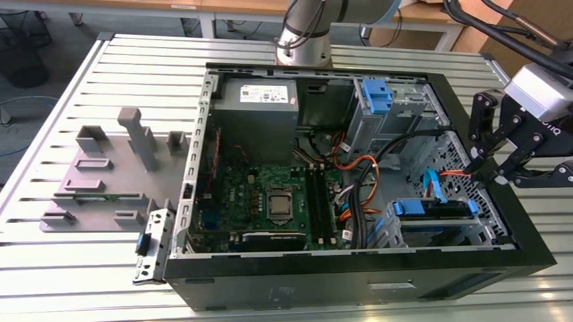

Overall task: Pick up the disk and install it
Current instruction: 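Insert the second disk wire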

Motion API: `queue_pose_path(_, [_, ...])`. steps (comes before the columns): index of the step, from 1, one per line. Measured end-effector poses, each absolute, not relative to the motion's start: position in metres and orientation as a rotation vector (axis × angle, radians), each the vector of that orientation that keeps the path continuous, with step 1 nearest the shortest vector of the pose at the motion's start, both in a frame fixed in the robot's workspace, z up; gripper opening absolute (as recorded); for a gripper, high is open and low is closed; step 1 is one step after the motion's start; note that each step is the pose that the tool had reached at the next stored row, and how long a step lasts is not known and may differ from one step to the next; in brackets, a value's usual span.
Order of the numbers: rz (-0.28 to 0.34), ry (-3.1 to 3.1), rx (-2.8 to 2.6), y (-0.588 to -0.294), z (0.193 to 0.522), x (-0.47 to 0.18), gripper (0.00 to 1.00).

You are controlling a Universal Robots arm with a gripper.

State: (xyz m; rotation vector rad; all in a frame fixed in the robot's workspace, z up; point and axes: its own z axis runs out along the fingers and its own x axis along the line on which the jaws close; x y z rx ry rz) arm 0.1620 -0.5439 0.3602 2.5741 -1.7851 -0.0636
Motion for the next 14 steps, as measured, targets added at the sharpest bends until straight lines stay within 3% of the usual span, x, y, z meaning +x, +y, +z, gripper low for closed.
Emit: queue_pose_path(14, [-0.069,-1.767,2.583,-0.5373,0.3545,0.1680,0.31])
